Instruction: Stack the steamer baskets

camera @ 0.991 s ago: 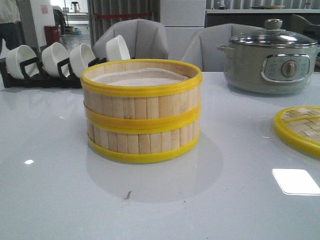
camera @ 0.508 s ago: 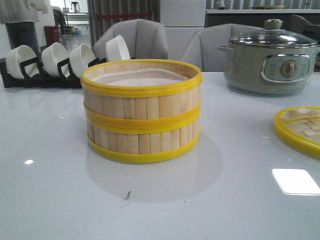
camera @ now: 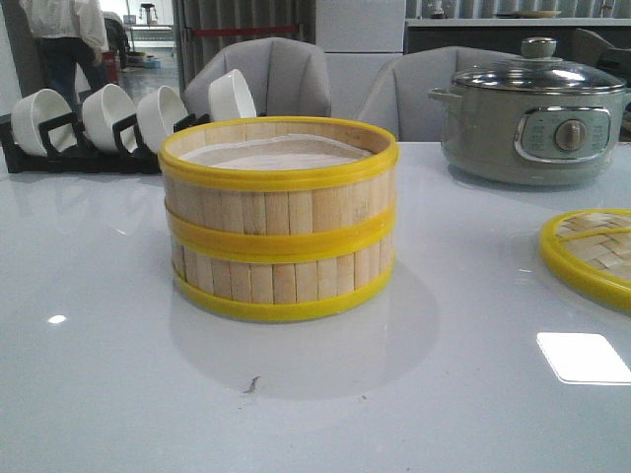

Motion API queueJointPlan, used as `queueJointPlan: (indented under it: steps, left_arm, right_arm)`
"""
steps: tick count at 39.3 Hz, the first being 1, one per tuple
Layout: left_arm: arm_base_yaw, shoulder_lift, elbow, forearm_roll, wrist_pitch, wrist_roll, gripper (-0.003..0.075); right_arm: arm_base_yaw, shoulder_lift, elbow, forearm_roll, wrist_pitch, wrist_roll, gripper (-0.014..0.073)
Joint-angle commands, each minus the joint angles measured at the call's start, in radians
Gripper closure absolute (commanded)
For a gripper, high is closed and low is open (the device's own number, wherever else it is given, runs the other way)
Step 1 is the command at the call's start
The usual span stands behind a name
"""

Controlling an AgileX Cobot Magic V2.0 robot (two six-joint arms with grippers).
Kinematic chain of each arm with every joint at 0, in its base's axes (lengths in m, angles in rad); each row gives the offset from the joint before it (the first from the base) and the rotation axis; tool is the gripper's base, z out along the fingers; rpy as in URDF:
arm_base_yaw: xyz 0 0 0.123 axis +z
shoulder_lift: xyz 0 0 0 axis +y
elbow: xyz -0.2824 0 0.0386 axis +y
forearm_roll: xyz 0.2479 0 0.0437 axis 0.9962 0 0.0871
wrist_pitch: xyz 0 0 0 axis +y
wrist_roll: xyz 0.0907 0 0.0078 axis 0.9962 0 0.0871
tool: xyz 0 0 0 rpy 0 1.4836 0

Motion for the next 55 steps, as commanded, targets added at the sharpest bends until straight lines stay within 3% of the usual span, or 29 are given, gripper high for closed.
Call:
queueJointPlan:
  steps: [1, 27, 31, 38, 52, 55]
  left_arm:
    - [-0.001, 0.01, 0.01, -0.007, -0.112, -0.009, 0.0634]
    - [-0.001, 0.026, 0.02, 0.012, -0.119, -0.009, 0.0634]
    - [-0.001, 0.026, 0.02, 0.012, -0.119, -0.009, 0.0634]
    - [-0.001, 0.026, 0.02, 0.012, -0.119, -0.009, 0.0634]
    - [-0.001, 0.026, 0.02, 0.012, -0.119, -0.009, 0.0634]
    - [-0.001, 0.026, 0.02, 0.012, -0.119, -0.009, 0.0634]
  right_arm:
    - [0.003, -0.023, -0.035, 0.025, -0.051, -0.003, 0.0097]
    - [0.003, -0.012, -0.035, 0.041, -0.029, -0.005, 0.0109]
    - [0.003, -0.012, -0.035, 0.04, -0.002, -0.029, 0.023]
    - [0.003, -0.012, -0.035, 0.04, 0.037, -0.065, 0.0557]
    - [0.003, -0.012, -0.035, 0.04, 0.067, -0.065, 0.0523]
    - [0.003, -0.012, -0.035, 0.034, 0.091, -0.078, 0.0481]
